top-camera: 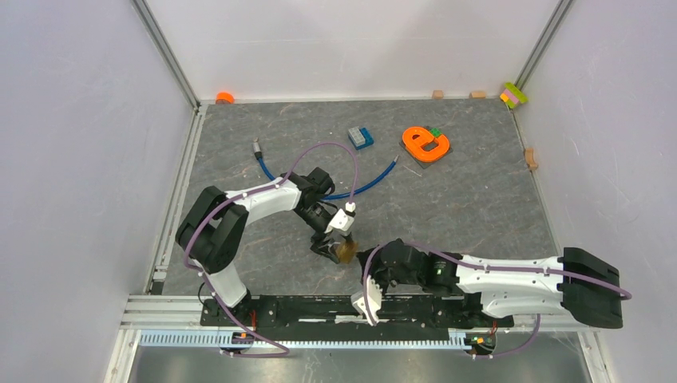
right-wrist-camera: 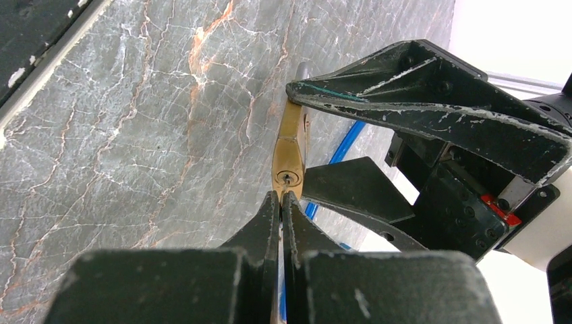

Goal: Unlock with the key

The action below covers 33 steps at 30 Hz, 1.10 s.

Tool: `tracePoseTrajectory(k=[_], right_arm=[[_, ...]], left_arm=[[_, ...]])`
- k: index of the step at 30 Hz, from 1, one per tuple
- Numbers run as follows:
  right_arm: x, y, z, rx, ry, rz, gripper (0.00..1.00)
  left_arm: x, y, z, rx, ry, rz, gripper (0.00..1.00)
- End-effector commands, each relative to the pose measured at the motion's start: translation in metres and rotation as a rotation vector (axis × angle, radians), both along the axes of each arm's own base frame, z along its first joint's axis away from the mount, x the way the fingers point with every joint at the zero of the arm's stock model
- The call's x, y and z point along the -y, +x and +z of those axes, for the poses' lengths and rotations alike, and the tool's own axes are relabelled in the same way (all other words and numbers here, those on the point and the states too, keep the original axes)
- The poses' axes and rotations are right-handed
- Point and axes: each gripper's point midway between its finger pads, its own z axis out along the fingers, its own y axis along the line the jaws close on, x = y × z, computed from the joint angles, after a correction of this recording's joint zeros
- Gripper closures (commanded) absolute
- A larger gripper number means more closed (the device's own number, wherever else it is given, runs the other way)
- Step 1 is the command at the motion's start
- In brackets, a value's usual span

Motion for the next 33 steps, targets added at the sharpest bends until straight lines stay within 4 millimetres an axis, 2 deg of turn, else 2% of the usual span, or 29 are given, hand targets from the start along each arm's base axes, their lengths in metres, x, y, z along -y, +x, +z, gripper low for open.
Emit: tracePoseTrajectory(k=[1,8,17,25,33], right_arm=[[-0.009,0.008,0.016,0.009,0.049,-0.045,1.00],[-0.013,0.013,0.013,-0.002,0.066,-0.083,1.00],[-0.016,0.018,0.014,0.008,0.108,-0.110,1.00],[-0.017,0.008,0.029,0.008,0.140,-0.044,1.00],[-0.019,-0.009,0.035,-0.038,0.129,0.045,1.00]], left_arm=[[0.022,0.000,0.031,-0.039,-0.139,-0.004,0.98],[0.024,0.003,0.031,-0.040,-0.140,0.043,0.98],[0.025,-0.005,0.031,-0.074,-0.156,0.023,0.98],[0.021,-0.011,0.027,-0.099,-0.148,-0.010,0.98],[0.021,-0.011,0.030,-0.094,-0.152,-0.009,0.98]])
